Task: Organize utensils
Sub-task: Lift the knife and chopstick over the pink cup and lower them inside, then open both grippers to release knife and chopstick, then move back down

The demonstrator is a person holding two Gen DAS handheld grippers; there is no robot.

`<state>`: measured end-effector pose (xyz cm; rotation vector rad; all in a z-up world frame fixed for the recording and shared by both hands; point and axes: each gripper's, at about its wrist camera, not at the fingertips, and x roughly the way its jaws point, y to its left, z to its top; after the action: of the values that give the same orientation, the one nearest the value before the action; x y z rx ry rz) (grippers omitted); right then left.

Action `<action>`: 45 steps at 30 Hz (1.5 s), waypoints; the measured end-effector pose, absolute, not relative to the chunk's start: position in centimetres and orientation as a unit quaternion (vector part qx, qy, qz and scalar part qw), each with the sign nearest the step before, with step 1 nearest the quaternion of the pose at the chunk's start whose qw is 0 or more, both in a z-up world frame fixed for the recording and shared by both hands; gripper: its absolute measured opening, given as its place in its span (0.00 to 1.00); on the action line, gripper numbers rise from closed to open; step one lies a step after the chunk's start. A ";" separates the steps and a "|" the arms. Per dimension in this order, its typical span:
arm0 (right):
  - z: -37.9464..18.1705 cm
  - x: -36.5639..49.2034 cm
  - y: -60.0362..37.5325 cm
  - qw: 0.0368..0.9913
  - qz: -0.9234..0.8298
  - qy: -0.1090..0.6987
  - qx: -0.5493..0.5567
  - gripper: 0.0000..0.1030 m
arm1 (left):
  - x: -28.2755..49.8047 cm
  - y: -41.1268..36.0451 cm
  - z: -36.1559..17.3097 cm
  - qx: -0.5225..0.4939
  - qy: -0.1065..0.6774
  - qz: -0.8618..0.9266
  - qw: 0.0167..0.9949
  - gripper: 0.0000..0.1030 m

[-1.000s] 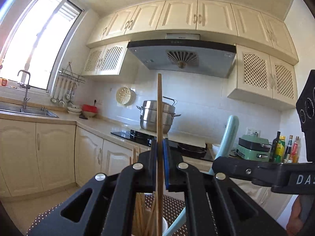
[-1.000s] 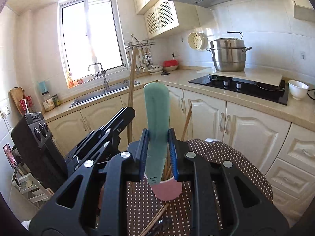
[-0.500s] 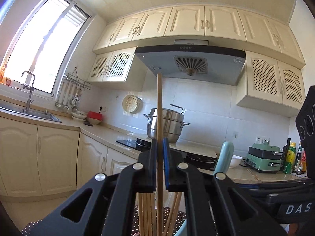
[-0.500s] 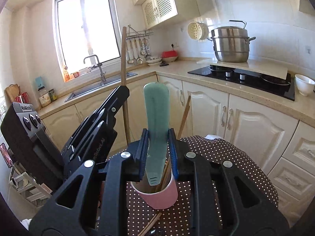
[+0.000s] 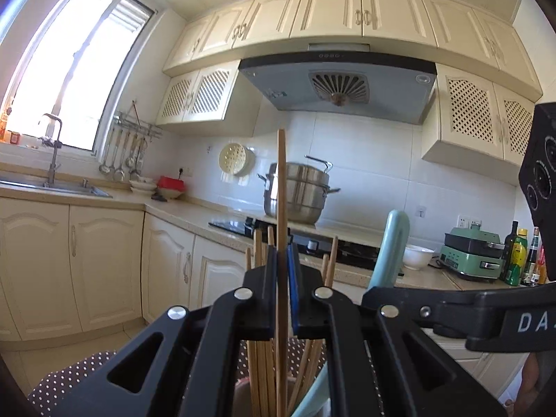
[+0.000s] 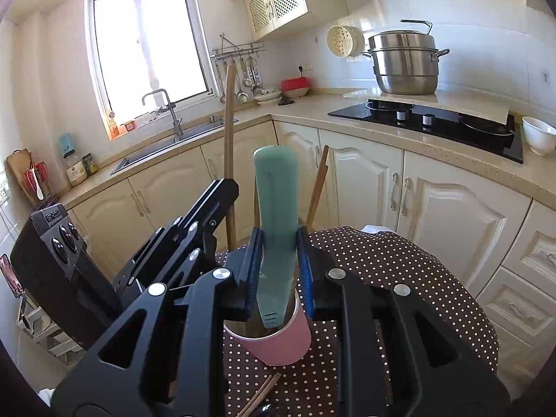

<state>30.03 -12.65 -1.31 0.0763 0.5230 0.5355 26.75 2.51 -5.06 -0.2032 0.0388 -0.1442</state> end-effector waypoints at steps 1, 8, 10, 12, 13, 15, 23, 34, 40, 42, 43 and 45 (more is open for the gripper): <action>-1.4 30.0 -12.6 0.930 0.262 0.257 0.037 0.20 | 26.7 2.6 -5.2 -0.103 0.024 -0.072 0.992 0.07; -2.0 30.1 -12.4 0.928 0.256 0.267 0.039 0.20 | 25.8 3.4 -5.6 -0.105 0.048 -0.066 0.991 0.30; -2.2 30.1 -12.3 0.928 0.254 0.270 0.040 0.20 | 25.6 3.6 -5.7 -0.104 0.059 -0.064 0.991 0.32; -2.3 30.1 -12.2 0.928 0.252 0.271 0.039 0.20 | 25.4 3.8 -5.8 -0.107 0.069 -0.066 0.990 0.34; -2.4 30.1 -12.2 0.928 0.251 0.273 0.039 0.20 | 25.2 3.9 -5.9 -0.107 0.072 -0.065 0.989 0.34; -2.5 30.1 -12.1 0.928 0.249 0.275 0.038 0.20 | 24.9 4.1 -5.9 -0.109 0.075 -0.066 0.989 0.35; -2.9 29.9 -11.8 0.927 0.244 0.281 0.038 0.20 | 24.5 4.4 -6.1 -0.111 0.101 -0.062 0.987 0.37; -3.6 29.7 -11.7 0.925 0.243 0.289 0.043 0.21 | 23.9 4.9 -6.3 -0.111 0.130 -0.057 0.984 0.39; -3.9 29.3 -11.5 0.926 0.239 0.289 0.043 0.23 | 23.2 5.0 -6.2 -0.109 0.137 -0.047 0.983 0.41; -3.9 29.2 -11.7 0.926 0.240 0.289 0.048 0.22 | 22.9 5.1 -6.0 -0.109 0.132 -0.043 0.984 0.44; -3.9 29.0 -11.7 0.926 0.238 0.288 0.049 0.22 | 22.7 5.1 -5.9 -0.108 0.135 -0.043 0.984 0.44; -3.8 28.8 -11.8 0.927 0.238 0.287 0.049 0.22 | 22.5 5.1 -5.8 -0.107 0.136 -0.046 0.984 0.44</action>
<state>28.79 -11.76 -3.81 0.1008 0.5890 0.4873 22.48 5.08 -5.77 -0.2156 0.2733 -0.0915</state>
